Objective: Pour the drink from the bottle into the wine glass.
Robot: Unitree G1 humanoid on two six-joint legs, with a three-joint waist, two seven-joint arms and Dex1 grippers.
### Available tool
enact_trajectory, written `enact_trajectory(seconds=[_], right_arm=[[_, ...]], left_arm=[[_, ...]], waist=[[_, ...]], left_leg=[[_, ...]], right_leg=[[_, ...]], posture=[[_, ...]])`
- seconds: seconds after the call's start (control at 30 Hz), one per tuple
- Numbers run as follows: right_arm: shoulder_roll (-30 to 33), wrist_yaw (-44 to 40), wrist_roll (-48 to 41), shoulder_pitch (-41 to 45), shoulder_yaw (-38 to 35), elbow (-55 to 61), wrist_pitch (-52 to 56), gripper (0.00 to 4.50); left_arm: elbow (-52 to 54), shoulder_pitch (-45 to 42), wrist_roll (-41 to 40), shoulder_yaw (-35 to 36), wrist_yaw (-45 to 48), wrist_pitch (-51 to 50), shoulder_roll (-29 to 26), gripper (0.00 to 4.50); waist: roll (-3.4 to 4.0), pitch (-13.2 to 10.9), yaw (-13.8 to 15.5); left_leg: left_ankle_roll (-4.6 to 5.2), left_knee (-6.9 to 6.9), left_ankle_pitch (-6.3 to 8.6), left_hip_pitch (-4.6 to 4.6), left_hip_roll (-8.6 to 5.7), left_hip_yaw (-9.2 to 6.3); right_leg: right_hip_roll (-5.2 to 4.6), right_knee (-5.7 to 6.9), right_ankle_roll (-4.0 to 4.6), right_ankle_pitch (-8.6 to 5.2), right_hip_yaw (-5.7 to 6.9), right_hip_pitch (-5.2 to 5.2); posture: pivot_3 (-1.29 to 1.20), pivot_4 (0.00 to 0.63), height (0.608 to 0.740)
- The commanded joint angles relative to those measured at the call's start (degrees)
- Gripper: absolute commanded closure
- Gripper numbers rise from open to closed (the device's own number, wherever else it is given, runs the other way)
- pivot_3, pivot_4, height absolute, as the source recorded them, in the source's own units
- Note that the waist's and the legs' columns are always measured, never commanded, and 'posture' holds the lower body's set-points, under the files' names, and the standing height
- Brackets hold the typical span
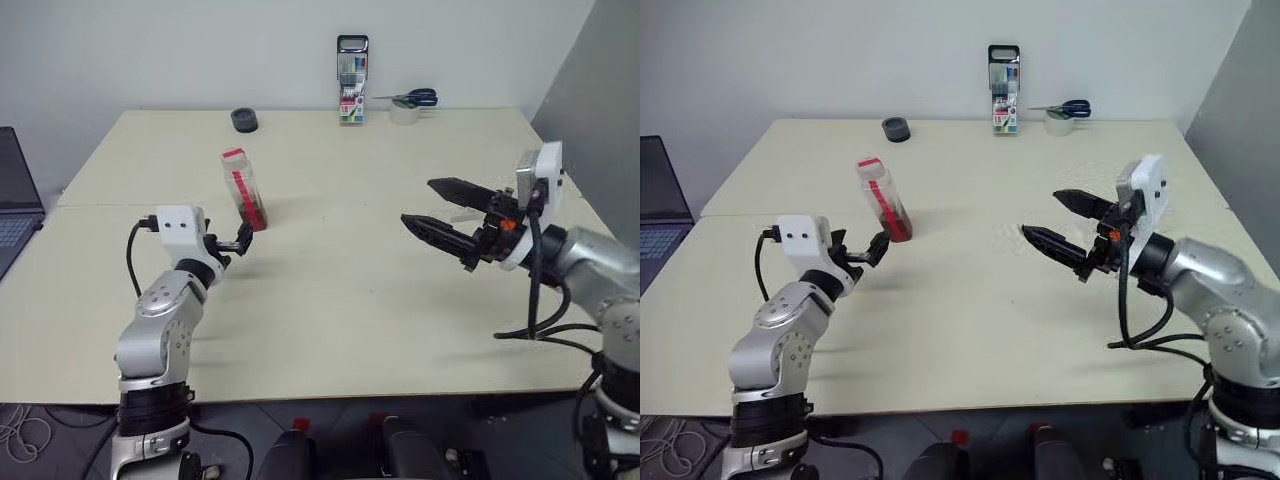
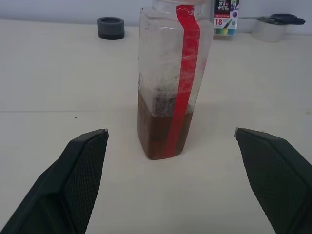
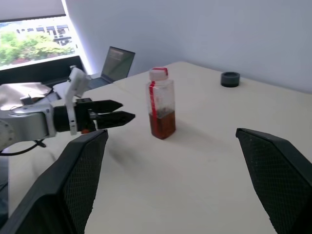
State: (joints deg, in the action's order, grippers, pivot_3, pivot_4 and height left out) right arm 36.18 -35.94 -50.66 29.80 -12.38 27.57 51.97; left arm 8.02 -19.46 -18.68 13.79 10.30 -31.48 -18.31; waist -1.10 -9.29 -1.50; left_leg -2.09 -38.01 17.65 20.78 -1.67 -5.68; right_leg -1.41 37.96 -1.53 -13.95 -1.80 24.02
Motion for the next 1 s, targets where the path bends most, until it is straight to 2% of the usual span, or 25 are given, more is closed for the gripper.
enact_trajectory(seconds=[0.03,0.3,1.0], right_arm=[[-0.1,-0.01,0.69,1.7,1.22,-1.1,-1.46,0.0],[-1.02,1.72,3.98,0.37,2.96,-0.69,-4.73,0.0],[-0.54,9.64,-1.23,-0.73,0.64,5.04,-0.72,0.0]], left_arm=[[-1.11,-2.8,1.67,-0.98,-0.85,3.07,0.73,0.05],[-7.63,-7.24,4.75,-3.03,-1.39,7.65,2.36,0.05],[-24.39,-16.15,10.6,-4.13,-3.53,19.21,3.76,0.05]], waist=[[0.0,0.0,0.03],[-0.01,0.0,0.2],[-0.01,-0.01,0.2]], left_leg=[[0.0,0.0,0.0,0.01,0.0,0.0],[-0.03,-0.01,-0.01,0.04,0.0,0.02],[-0.18,-0.01,-0.1,0.06,-0.06,0.02]], right_leg=[[-0.01,0.01,0.0,0.0,0.0,0.01],[-0.2,0.02,0.0,0.01,-0.03,0.08],[-0.29,0.02,-0.01,0.01,-0.03,0.09]], posture=[[0.0,0.15,0.74],[0.0,0.15,0.74],[0.0,0.15,0.74]])
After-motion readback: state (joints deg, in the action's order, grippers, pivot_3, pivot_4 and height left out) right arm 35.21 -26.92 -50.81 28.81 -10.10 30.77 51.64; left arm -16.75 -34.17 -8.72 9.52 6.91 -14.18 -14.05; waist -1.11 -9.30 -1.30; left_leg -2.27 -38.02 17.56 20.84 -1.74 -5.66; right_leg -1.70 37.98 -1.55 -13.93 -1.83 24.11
